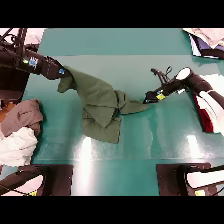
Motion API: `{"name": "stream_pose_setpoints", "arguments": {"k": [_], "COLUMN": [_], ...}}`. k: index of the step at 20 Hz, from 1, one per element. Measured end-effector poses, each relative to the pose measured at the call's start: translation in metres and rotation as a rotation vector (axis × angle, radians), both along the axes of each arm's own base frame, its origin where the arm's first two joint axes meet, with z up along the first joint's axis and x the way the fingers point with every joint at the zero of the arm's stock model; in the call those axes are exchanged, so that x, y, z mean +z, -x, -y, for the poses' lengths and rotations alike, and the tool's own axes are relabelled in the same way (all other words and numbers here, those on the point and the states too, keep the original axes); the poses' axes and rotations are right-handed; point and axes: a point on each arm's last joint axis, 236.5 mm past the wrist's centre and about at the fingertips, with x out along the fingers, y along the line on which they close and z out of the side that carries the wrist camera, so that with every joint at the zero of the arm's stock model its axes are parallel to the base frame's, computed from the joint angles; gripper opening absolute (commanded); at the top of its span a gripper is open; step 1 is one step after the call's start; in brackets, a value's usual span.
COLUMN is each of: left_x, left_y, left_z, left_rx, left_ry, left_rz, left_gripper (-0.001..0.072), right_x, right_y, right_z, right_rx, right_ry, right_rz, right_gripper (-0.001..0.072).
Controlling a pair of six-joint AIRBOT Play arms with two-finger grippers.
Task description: Fold the shirts.
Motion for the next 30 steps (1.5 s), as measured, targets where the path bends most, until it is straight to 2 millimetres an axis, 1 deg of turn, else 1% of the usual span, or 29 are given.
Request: {"name": "stream_pose_setpoints", "arguments": {"k": [1, 2, 3, 4, 5, 6, 7, 8, 9, 10, 11, 12, 14, 15, 16, 18, 20, 21, 23, 24, 25, 26, 27, 28, 29, 30], "left_x": [0.004, 0.011, 0.022, 0.036, 0.055, 0.076, 0.101, 0.126, 0.153, 0.175, 0.198, 0.218, 0.254, 0.269, 0.283, 0.307, 0.322, 0.328, 0.336, 0.336, 0.332, 0.324, 0.309, 0.287, 0.262, 0.229], "left_y": [-0.001, -0.004, -0.006, -0.009, -0.01, -0.01, -0.008, -0.004, 0.004, 0.014, 0.026, 0.038, 0.066, 0.079, 0.092, 0.121, 0.142, 0.153, 0.17, 0.173, 0.171, 0.166, 0.154, 0.137, 0.118, 0.096], "left_z": [-0.002, -0.004, -0.008, -0.011, -0.015, -0.017, -0.02, -0.022, -0.024, -0.026, -0.028, -0.031, -0.035, -0.038, -0.04, -0.044, -0.045, -0.043, -0.035, -0.032, -0.031, -0.03, -0.03, -0.031, -0.032, -0.034], "left_rx": [0.004, 0.013, 0.027, 0.043, 0.059, 0.073, 0.086, 0.097, 0.107, 0.116, 0.127, 0.14, 0.159, 0.168, 0.179, 0.191, 0.19, 0.179, 0.143, 0.131, 0.127, 0.126, 0.129, 0.139, 0.151, 0.164], "left_ry": [-0.008, -0.017, -0.026, -0.034, -0.038, -0.036, -0.032, -0.025, -0.013, -0.001, 0.014, 0.027, 0.063, 0.08, 0.095, 0.127, 0.154, 0.177, 0.22, 0.231, 0.232, 0.225, 0.206, 0.173, 0.138, 0.1], "left_rz": [0.015, 0.037, 0.068, 0.106, 0.155, 0.207, 0.271, 0.333, 0.401, 0.459, 0.522, 0.581, 0.693, 0.743, 0.788, 0.871, 0.921, 0.941, 0.957, 0.954, 0.94, 0.914, 0.867, 0.801, 0.727, 0.633], "left_gripper": [0.0027, 0.0026, 0.0026, 0.0026, 0.0027, 0.0027, 0.0026, 0.0027, 0.0026, 0.0026, 0.0026, 0.0026, 0.0026, 0.0026, 0.0027, 0.0026, 0.0026, 0.0026, 0.0026, 0.0026, 0.0027, 0.0026, 0.0027, 0.0026, 0.0027, 0.0027], "right_x": [0.016, 0.039, 0.064, 0.097, 0.132, 0.175, 0.217, 0.266, 0.312, 0.36, 0.401, 0.442, 0.507, 0.535, 0.558, 0.594, 0.619, 0.629, 0.638, 0.64, 0.638, 0.633, 0.628, 0.62, 0.608, 0.592], "right_y": [-0.006, -0.015, -0.024, -0.033, -0.041, -0.048, -0.051, -0.051, -0.047, -0.037, -0.023, -0.005, 0.035, 0.056, 0.076, 0.112, 0.142, 0.154, 0.169, 0.173, 0.172, 0.168, 0.161, 0.151, 0.137, 0.12], "right_z": [0.002, 0.007, 0.012, 0.018, 0.025, 0.034, 0.043, 0.053, 0.063, 0.073, 0.082, 0.091, 0.108, 0.115, 0.121, 0.133, 0.142, 0.147, 0.152, 0.153, 0.154, 0.156, 0.157, 0.157, 0.156, 0.155], "right_rx": [-0.006, -0.02, -0.035, -0.051, -0.074, -0.104, -0.136, -0.176, -0.208, -0.243, -0.27, -0.299, -0.354, -0.381, -0.41, -0.467, -0.528, -0.561, -0.609, -0.626, -0.634, -0.639, -0.637, -0.627, -0.607, -0.582], "right_ry": [-0.005, -0.005, -0.008, -0.012, -0.015, -0.016, -0.018, -0.022, -0.021, -0.019, -0.012, -0.004, 0.028, 0.048, 0.07, 0.129, 0.194, 0.226, 0.267, 0.27, 0.265, 0.251, 0.225, 0.198, 0.163, 0.127], "right_rz": [0.049, 0.118, 0.19, 0.276, 0.366, 0.475, 0.578, 0.698, 0.813, 0.931, 1.034, 1.139, 1.313, 1.39, 1.457, 1.571, 1.655, 1.691, 1.734, 1.744, 1.74, 1.723, 1.7, 1.667, 1.614, 1.545], "right_gripper": [0.0017, 0.0017, 0.0017, 0.0017, 0.0016, 0.0017, 0.0016, 0.0016, 0.0016, 0.0016, 0.0016, 0.0016, 0.0016, 0.0016, 0.0015, 0.0016, 0.0016, 0.0015, 0.0015, 0.0016, 0.0015, 0.0015, 0.0015, 0.0015, 0.0015, 0.0015]}}
